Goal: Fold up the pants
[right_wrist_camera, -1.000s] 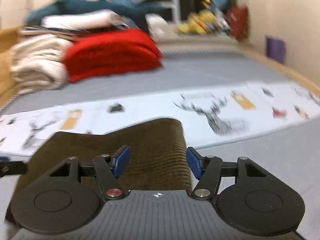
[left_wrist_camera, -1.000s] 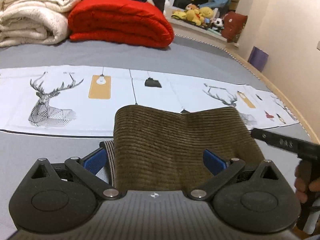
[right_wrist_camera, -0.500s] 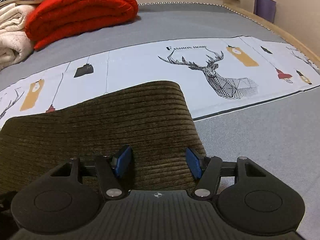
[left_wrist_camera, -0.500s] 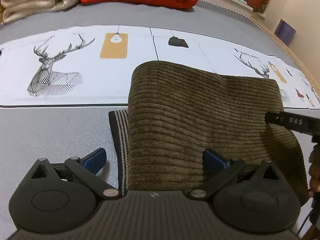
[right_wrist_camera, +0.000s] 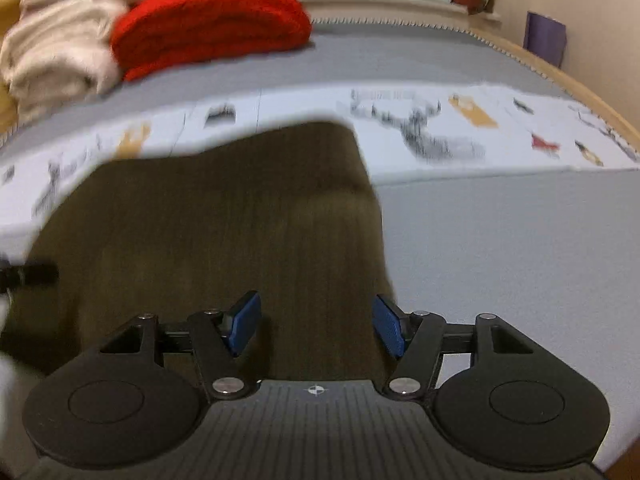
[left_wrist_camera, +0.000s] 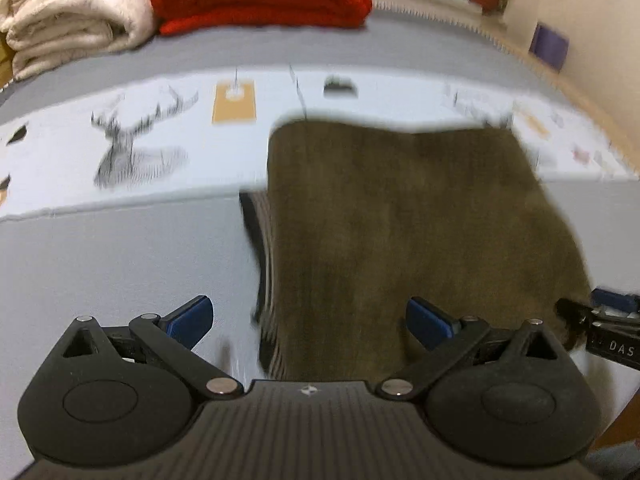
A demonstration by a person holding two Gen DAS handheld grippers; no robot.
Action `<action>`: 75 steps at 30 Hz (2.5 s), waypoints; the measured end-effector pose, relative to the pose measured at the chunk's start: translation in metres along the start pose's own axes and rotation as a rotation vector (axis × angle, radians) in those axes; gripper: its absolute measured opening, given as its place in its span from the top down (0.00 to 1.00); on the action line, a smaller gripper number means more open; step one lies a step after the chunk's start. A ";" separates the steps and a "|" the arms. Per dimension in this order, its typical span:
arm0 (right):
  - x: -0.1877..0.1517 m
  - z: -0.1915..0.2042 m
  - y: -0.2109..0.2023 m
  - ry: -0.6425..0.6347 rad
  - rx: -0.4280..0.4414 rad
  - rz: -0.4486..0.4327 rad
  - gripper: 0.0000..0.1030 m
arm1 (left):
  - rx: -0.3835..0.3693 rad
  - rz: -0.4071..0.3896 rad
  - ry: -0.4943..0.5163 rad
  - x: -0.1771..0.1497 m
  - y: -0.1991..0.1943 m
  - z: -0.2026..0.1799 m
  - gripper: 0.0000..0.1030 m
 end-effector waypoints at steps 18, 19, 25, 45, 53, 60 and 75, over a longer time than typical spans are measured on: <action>-0.081 0.057 -0.151 -0.011 -0.055 -0.422 0.03 | 0.046 -0.309 0.077 -0.087 -0.130 0.004 0.00; -0.083 0.062 -0.155 -0.042 -0.062 -0.439 0.02 | 0.064 -0.330 0.076 -0.093 -0.133 0.006 0.00; -0.094 0.056 -0.156 -0.020 -0.019 -0.402 0.01 | 0.061 -0.313 0.064 -0.110 -0.130 0.014 0.00; -0.104 0.071 -0.160 -0.028 -0.069 -0.416 0.01 | 0.001 -0.289 0.037 -0.118 -0.131 0.014 0.00; -0.104 0.076 -0.158 -0.057 -0.080 -0.413 0.01 | -0.003 -0.285 0.028 -0.116 -0.131 0.016 0.00; -0.104 0.077 -0.159 -0.074 -0.082 -0.418 0.01 | 0.001 -0.286 0.035 -0.117 -0.130 0.014 0.00; -0.105 0.077 -0.161 -0.075 -0.086 -0.428 0.01 | 0.022 -0.292 0.063 -0.121 -0.128 0.010 0.00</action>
Point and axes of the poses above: each gripper's, at about its wrist camera, not at the fingertips, and y roughly the way its jaws point, z to its left, x to its top, the point moved 2 cm from there along y, roughly the way its jaws point, and after that the axes turned 11 degrees about -y, right-handed, at the moved point
